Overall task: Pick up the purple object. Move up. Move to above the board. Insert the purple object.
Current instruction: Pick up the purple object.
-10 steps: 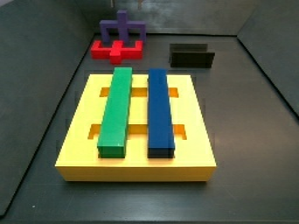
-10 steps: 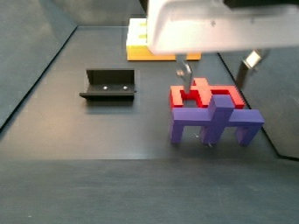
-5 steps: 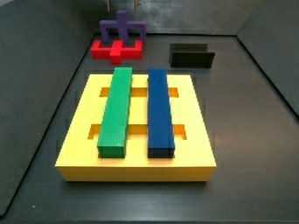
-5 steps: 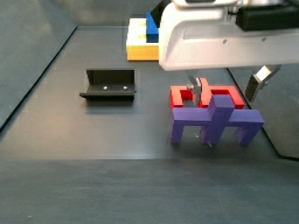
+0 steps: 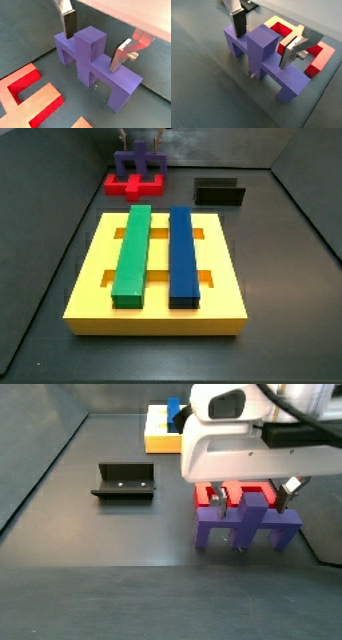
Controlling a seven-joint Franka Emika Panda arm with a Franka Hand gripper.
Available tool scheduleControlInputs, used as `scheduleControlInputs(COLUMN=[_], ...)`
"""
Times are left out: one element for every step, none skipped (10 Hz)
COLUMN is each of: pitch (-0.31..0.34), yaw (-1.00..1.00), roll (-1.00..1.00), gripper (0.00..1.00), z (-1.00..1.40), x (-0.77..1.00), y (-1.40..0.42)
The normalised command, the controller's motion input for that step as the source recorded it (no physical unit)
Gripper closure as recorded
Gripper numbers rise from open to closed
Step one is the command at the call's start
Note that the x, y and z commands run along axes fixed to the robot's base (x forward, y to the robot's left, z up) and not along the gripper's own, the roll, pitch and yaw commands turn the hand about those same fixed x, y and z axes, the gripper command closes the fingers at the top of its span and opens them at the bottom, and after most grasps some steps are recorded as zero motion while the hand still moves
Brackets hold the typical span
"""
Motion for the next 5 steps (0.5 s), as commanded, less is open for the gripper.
scheduleControlInputs(pitch=[0.000, 0.000, 0.000, 0.000, 0.000], yaw=[0.00, 0.00, 0.00, 0.00, 0.00], roll=[0.00, 0.00, 0.00, 0.00, 0.00], gripper=[0.00, 0.00, 1.00, 1.00, 1.00], z=[0.00, 0.00, 0.00, 0.00, 0.00], x=[0.00, 0.00, 0.00, 0.00, 0.00], y=[0.00, 0.00, 0.00, 0.00, 0.00])
